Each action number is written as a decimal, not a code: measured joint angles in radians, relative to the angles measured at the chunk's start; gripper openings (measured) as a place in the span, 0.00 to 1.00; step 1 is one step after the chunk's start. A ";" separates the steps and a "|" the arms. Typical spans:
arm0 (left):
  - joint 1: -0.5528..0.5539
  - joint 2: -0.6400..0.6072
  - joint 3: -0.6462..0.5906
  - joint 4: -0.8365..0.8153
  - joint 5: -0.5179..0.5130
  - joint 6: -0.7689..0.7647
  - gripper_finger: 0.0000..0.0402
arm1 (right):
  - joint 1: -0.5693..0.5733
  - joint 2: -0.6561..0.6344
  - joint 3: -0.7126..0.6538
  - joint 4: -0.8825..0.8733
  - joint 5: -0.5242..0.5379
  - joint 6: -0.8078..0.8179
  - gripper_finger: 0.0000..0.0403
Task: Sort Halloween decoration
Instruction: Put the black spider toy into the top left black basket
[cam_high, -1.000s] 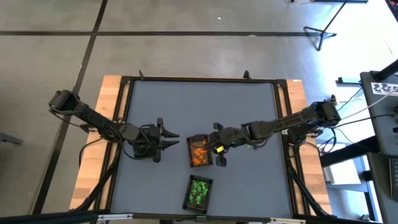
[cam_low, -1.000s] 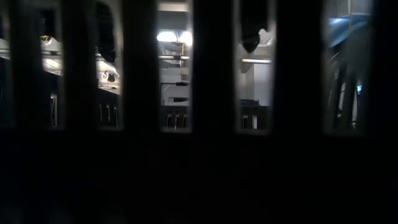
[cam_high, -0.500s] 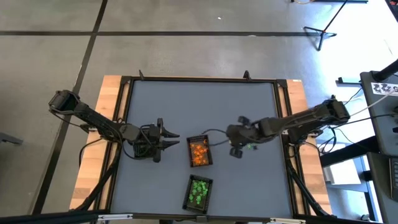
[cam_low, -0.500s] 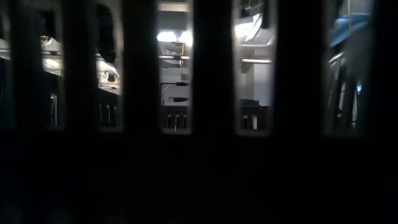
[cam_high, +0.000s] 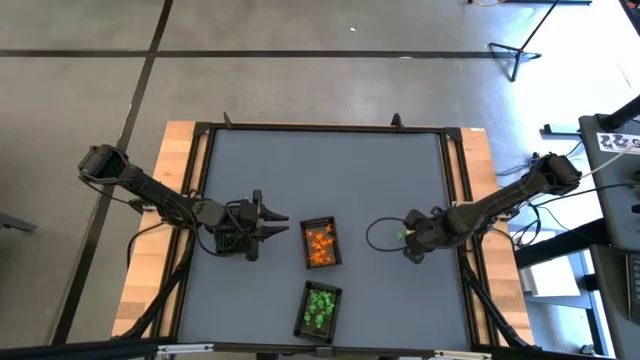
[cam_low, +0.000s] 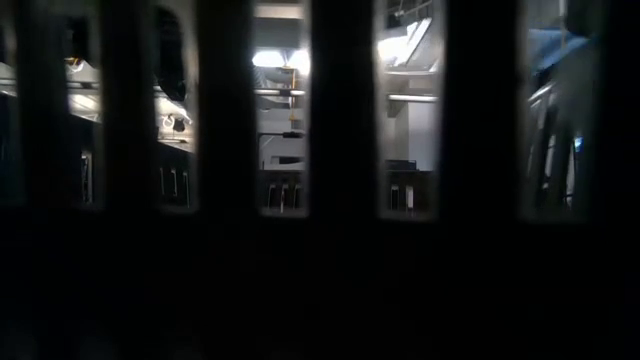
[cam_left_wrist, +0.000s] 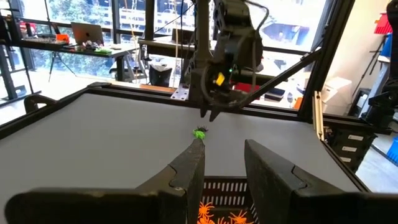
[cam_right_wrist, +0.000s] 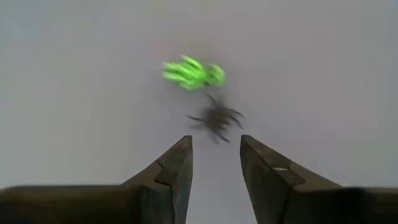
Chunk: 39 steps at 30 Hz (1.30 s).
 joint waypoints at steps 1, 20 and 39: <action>0.000 0.000 0.000 0.000 0.000 0.000 0.26 | 0.005 0.001 -0.019 0.000 -0.003 0.023 0.33; 0.000 0.000 0.000 0.000 -0.001 -0.001 0.26 | 0.003 0.000 -0.180 0.177 0.045 0.074 0.32; 0.000 0.000 0.000 0.001 -0.001 -0.001 0.26 | 0.003 0.003 -0.172 0.189 0.090 -0.024 0.02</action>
